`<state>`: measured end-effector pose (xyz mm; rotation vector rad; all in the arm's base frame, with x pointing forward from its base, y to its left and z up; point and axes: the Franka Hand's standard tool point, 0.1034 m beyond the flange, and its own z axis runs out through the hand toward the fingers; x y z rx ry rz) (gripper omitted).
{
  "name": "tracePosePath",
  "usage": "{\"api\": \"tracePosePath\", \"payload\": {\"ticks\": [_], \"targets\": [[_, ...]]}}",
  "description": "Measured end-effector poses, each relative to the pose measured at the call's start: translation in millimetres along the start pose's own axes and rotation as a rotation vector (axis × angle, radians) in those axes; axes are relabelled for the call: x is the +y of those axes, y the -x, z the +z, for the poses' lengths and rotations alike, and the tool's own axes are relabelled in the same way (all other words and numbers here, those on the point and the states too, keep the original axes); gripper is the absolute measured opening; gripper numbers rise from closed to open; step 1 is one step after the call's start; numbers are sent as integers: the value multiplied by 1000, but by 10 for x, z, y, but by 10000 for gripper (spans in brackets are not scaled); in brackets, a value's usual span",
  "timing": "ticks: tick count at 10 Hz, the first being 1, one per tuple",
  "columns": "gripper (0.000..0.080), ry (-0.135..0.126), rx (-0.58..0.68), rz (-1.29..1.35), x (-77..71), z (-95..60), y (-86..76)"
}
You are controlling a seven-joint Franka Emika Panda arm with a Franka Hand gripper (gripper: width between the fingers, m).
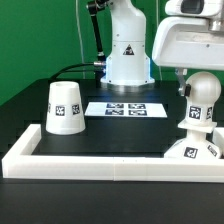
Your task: Assemble lamp
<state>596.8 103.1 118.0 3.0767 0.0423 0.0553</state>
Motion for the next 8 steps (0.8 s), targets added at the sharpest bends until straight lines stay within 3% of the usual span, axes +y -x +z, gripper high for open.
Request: {"api": "tracePosePath", "payload": {"ticks": [2,8], "targets": [[699,-5,-9,10,26,-25,87],[699,-3,-11,-21,8,-3,130]]}}
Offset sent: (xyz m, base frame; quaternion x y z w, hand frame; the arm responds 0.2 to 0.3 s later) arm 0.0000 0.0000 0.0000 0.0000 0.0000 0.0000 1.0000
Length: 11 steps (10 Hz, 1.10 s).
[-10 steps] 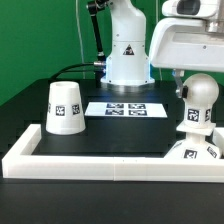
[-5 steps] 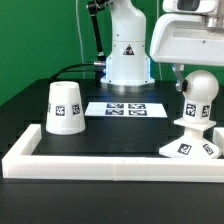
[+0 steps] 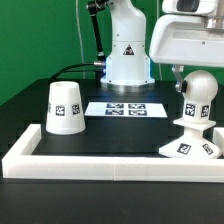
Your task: Assemble lamp
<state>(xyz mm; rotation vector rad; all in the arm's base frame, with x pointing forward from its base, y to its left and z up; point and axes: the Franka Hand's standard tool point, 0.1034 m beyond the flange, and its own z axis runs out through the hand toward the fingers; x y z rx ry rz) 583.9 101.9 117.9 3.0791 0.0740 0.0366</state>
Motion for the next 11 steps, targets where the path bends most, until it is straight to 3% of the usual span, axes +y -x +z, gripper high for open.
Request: {"api": "tracePosePath", "payload": {"ticks": [2,4,6,8,9,11], "targets": [[699,-13,-3,-72,194,-101,267],[699,-31,11,-83,413,-285,320],[699,-52,28,-135,761,-445,322],[699,-50,31,-123,1129,-424,498],[699,-47,29,-118,1198,-363,566],[699,-47,30,-124,1168,-372,553]]}}
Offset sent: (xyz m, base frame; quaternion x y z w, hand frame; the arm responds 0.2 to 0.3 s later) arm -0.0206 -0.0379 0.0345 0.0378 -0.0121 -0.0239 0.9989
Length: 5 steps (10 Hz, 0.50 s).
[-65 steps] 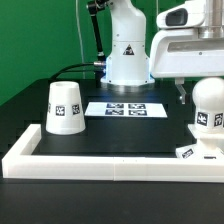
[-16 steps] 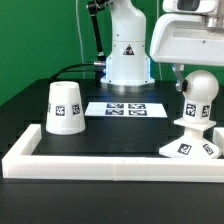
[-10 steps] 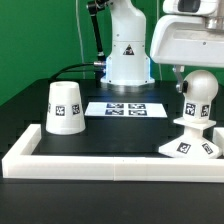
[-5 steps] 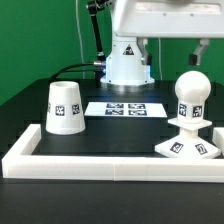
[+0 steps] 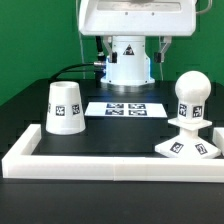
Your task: Assemble lamp
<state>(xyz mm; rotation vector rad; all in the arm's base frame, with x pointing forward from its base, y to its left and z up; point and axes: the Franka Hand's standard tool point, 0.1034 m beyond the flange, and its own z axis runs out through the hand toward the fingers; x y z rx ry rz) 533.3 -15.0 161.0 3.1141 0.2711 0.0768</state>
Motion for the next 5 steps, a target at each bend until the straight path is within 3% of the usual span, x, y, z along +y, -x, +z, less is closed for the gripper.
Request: {"api": "tracePosePath", "payload": {"ticks": [3,5], "targets": [[699,0,-3,1,11,14,17],[699,-1,-12,35,195,48,323]]}}
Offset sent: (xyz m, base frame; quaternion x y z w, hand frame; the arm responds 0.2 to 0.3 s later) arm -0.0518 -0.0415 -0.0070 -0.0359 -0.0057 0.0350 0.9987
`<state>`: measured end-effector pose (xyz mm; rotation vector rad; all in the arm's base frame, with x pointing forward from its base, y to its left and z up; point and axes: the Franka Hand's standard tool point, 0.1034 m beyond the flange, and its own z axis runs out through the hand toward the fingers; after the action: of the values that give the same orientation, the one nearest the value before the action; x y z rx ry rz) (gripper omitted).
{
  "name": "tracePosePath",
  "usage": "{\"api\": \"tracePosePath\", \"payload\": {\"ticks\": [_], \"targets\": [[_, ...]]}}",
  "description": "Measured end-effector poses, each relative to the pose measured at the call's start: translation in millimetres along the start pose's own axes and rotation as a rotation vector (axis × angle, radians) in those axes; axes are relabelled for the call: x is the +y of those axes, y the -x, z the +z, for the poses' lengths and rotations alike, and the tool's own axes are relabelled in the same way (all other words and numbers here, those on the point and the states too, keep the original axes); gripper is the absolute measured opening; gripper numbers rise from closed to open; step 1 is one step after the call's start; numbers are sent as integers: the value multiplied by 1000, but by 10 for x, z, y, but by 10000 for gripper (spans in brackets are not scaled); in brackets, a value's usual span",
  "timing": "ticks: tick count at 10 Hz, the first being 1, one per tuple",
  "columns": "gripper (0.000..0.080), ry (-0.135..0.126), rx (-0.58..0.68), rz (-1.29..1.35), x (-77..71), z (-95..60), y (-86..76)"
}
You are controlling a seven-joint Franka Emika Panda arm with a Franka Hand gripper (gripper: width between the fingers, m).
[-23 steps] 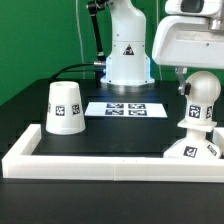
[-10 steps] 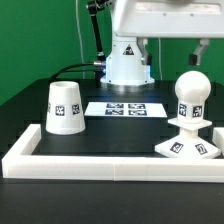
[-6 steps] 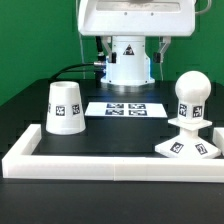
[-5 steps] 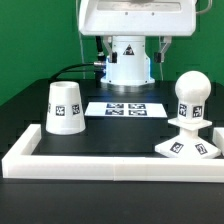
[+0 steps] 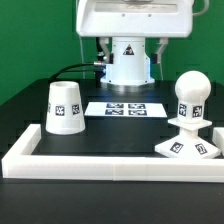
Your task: Assemble lamp
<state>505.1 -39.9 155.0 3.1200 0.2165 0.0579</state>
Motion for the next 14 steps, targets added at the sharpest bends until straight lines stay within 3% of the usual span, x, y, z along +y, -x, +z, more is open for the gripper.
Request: {"api": "tracePosePath", "payload": {"ticks": [3,5,10,13,14], "targets": [[699,-3,0,-6,341,110,357],[699,-1,-11,8,588,142,500],[699,-1,-16,7,572,164,505],[699,-21,-31,22,637,346,843],[699,-21,-33,17,648,363,865]]}}
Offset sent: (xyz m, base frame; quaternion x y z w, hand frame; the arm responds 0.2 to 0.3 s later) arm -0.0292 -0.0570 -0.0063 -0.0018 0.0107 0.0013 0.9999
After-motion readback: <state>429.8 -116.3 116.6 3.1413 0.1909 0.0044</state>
